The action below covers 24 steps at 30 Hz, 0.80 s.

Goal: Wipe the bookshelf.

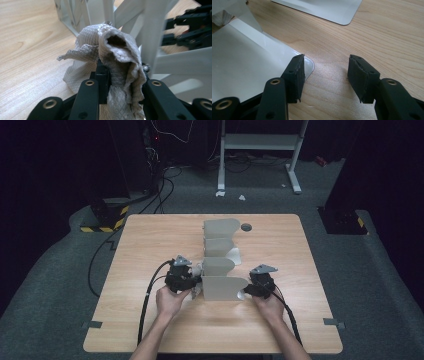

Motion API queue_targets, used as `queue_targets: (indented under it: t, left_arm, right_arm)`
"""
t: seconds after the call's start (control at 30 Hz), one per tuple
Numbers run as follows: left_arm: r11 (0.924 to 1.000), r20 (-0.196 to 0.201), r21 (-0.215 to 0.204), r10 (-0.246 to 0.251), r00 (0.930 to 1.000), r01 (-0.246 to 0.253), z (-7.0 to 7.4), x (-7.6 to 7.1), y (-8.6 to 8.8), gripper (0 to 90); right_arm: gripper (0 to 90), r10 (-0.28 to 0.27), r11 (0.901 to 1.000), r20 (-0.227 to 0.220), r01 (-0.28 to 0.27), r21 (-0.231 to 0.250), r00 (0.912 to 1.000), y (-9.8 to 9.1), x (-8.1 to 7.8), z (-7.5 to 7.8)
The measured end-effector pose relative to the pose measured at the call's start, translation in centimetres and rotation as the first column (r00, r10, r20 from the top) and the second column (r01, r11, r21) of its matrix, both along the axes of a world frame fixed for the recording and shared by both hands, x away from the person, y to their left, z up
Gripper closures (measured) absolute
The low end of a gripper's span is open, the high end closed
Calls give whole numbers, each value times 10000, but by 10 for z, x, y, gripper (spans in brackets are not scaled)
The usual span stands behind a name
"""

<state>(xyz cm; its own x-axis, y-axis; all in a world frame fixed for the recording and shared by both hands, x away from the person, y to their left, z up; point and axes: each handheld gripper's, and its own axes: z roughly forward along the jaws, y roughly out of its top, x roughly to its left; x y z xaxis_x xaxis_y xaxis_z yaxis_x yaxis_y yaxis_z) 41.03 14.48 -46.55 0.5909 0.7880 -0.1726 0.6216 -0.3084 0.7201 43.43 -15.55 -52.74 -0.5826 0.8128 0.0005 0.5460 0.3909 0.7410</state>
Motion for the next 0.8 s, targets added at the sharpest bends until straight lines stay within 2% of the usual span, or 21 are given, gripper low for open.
queue_targets:
  t: [0.2, 0.33, 0.47, 0.6, 0.63, 0.7, 0.77, 0.8]
  left_arm:
    - [9999, -312, 38, 146, 9994, -145, -8, 12, -2, 730]
    - [10000, -189, 21, 84, 9998, -84, -2, 13, -1, 730]
    - [10000, 287, -70, -19, 9996, 21, 16, 8, 2, 729]
    - [9996, 976, -257, -106, 9952, 132, 42, 1, 5, 730]
    - [9991, 1083, -373, -150, 9940, 191, 48, 0, 7, 730]
    - [9993, 1270, -318, -178, 9917, 220, 57, -2, 8, 731]
    - [9974, 1307, -655, -216, 9912, 303, 62, -2, 10, 731]
    - [9975, 1317, -650, -191, 9911, 279, 63, -2, 10, 731]
  right_arm:
    - [479, 1, 10000, 1, -1, -2, 10000, 0, 0, 0]
    - [479, -4, 10000, 0, 4, -2, 10000, 0, 0, 0]
    - [479, 0, 10000, 3, 0, -2, 10000, 0, 0, 0]
    - [479, -4, 10000, -3, 4, -1, 10000, 0, 0, 0]
    - [479, -4, 10000, -2, 4, -1, 10000, 0, 0, 0]
    - [479, -4, 10000, -4, 4, -2, 10000, 0, 0, 0]
    - [478, -1, 10000, -5, 1, -1, 10000, 0, 0, 0]
    - [478, 2, 10000, -5, -2, -2, 10000, 0, 0, 0]
